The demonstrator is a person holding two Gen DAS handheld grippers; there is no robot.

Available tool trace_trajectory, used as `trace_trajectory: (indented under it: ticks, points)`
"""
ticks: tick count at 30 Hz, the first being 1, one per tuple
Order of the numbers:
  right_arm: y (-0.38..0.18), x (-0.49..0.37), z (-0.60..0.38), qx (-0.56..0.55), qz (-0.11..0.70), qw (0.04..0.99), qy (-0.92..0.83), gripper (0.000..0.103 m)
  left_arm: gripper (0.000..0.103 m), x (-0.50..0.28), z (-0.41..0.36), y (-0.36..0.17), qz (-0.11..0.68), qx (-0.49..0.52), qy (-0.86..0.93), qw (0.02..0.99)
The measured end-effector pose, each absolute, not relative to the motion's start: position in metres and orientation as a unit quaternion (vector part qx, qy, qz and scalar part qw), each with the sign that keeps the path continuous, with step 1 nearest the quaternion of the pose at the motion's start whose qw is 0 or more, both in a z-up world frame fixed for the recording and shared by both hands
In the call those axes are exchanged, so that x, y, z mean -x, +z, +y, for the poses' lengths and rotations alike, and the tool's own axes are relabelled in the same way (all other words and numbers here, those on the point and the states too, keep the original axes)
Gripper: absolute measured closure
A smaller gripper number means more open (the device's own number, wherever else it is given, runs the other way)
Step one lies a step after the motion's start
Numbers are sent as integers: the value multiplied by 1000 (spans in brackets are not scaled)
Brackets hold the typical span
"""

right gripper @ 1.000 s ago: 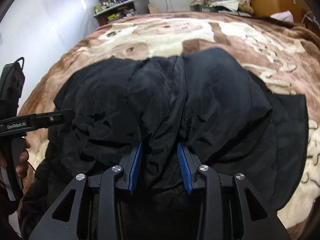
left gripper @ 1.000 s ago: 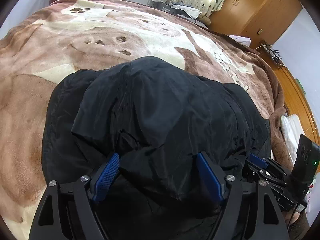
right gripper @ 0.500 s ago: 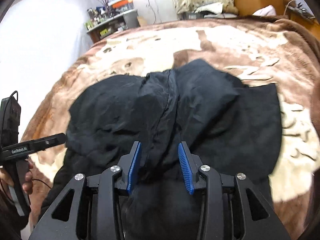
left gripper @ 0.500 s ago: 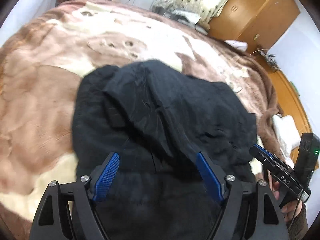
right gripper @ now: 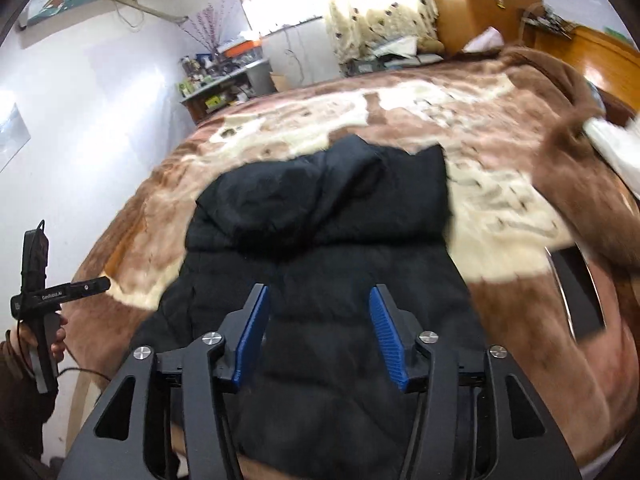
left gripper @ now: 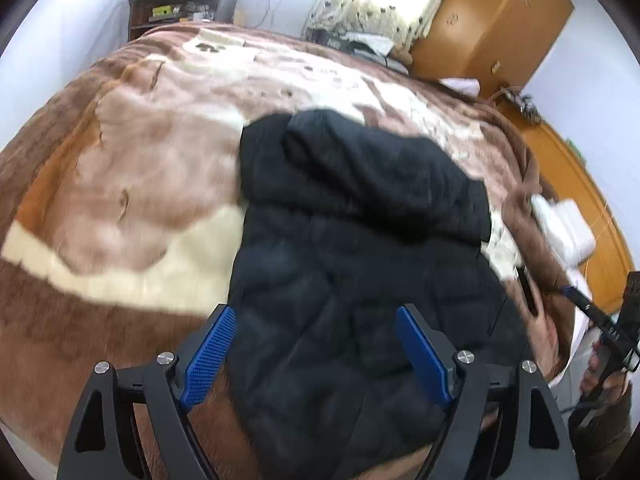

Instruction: Fold large clothes

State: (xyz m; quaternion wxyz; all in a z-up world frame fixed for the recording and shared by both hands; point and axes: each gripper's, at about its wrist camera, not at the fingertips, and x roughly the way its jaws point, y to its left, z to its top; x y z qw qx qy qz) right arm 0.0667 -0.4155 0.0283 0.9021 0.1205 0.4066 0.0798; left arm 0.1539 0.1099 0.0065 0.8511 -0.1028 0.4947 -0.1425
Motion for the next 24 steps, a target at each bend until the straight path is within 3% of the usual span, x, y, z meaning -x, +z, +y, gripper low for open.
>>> trace_trajectory:
  ticks: [4, 7, 24]
  points:
    - [6, -37, -432, -114, 427, 896, 51, 44, 21, -130, 114, -20, 517, 103, -142, 838]
    - [-12, -26, -446, -118, 447, 886, 41, 29, 21, -119, 113, -41, 539, 104, -138, 824]
    - [-101, -21, -484, -181, 524, 832, 20, 27, 20, -93, 105, -108, 584, 147, -123, 789]
